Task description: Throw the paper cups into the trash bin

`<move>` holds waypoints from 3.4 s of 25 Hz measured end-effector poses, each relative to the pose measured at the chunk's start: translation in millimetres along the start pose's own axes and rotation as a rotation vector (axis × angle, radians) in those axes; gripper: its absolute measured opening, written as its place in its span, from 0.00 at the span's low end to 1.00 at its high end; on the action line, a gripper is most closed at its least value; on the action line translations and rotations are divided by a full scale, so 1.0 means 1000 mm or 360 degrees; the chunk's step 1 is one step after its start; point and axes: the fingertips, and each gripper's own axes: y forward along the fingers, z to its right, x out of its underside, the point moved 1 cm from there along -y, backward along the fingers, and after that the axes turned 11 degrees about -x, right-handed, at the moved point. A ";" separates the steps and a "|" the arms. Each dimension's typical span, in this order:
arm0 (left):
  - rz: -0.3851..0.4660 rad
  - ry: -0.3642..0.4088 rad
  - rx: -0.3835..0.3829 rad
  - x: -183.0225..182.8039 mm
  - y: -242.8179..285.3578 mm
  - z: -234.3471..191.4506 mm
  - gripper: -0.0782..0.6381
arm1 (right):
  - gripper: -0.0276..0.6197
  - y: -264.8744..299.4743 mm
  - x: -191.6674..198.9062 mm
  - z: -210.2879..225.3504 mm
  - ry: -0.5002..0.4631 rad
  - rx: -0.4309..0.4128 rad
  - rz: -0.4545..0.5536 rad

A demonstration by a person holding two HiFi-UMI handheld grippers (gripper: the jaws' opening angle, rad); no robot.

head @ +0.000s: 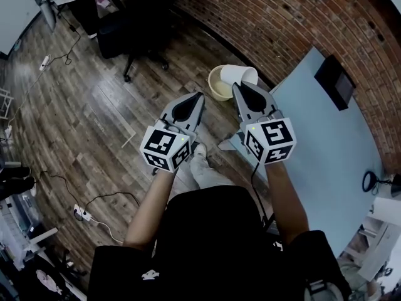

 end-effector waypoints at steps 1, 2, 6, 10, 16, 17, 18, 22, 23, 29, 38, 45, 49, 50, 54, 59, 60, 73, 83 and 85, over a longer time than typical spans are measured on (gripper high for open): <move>0.0000 0.0002 0.0001 -0.004 0.008 -0.004 0.12 | 0.08 0.007 -0.002 0.006 0.0003 0.0001 -0.0001; 0.0003 0.0007 0.0004 -0.008 0.016 -0.008 0.12 | 0.08 0.013 -0.004 0.013 0.0006 0.0002 0.0000; 0.0007 0.0024 0.0004 -0.023 0.044 -0.025 0.12 | 0.08 0.040 -0.014 0.034 0.0013 -0.0011 0.0002; -0.0005 0.0028 0.0005 -0.031 0.068 -0.042 0.12 | 0.08 0.066 -0.019 0.054 0.0031 -0.0011 -0.0002; -0.0023 0.0042 0.0009 -0.039 0.102 -0.061 0.12 | 0.08 0.101 -0.024 0.079 0.0051 -0.0026 0.0003; -0.0026 0.0046 0.0010 -0.040 0.108 -0.063 0.12 | 0.08 0.105 -0.024 0.084 0.0056 -0.0027 0.0005; -0.0031 0.0052 0.0012 -0.041 0.114 -0.064 0.12 | 0.08 0.108 -0.024 0.090 0.0065 -0.0024 0.0008; -0.0054 0.0078 0.0022 -0.043 0.130 -0.069 0.12 | 0.08 0.118 -0.022 0.104 0.0096 -0.0006 0.0015; -0.0052 0.0079 0.0026 -0.044 0.132 -0.071 0.12 | 0.08 0.121 -0.024 0.106 0.0099 -0.0006 0.0019; -0.0058 0.0088 0.0036 -0.047 0.153 -0.075 0.12 | 0.08 0.130 -0.024 0.122 0.0121 0.0000 0.0032; -0.0076 0.0112 0.0051 -0.055 0.168 -0.086 0.12 | 0.08 0.141 -0.028 0.133 0.0149 0.0021 0.0045; -0.0079 0.0124 0.0118 -0.060 0.192 -0.103 0.12 | 0.08 0.162 -0.031 0.148 0.0158 0.0080 0.0051; -0.0083 0.0135 0.0171 -0.067 0.211 -0.122 0.12 | 0.08 0.181 -0.035 0.157 0.0164 0.0129 0.0056; -0.0085 0.0140 0.0186 -0.069 0.215 -0.126 0.12 | 0.08 0.186 -0.036 0.160 0.0171 0.0144 0.0058; -0.0108 0.0143 0.0241 -0.076 0.236 -0.146 0.12 | 0.08 0.208 -0.042 0.169 0.0187 0.0202 0.0061; -0.0136 0.0157 0.0332 -0.085 0.263 -0.167 0.12 | 0.08 0.233 -0.047 0.184 0.0225 0.0285 0.0058; -0.0138 0.0156 0.0351 -0.087 0.268 -0.171 0.12 | 0.08 0.237 -0.048 0.188 0.0231 0.0306 0.0057; -0.0234 0.0121 0.0621 -0.091 0.329 -0.213 0.12 | 0.08 0.271 -0.037 0.223 0.0352 0.0609 -0.0035; -0.0341 0.0069 0.0765 -0.069 0.349 -0.238 0.12 | 0.08 0.286 -0.009 0.229 0.0477 0.0803 -0.0127; -0.0366 0.0058 0.0781 -0.063 0.350 -0.241 0.12 | 0.08 0.289 -0.004 0.229 0.0494 0.0822 -0.0132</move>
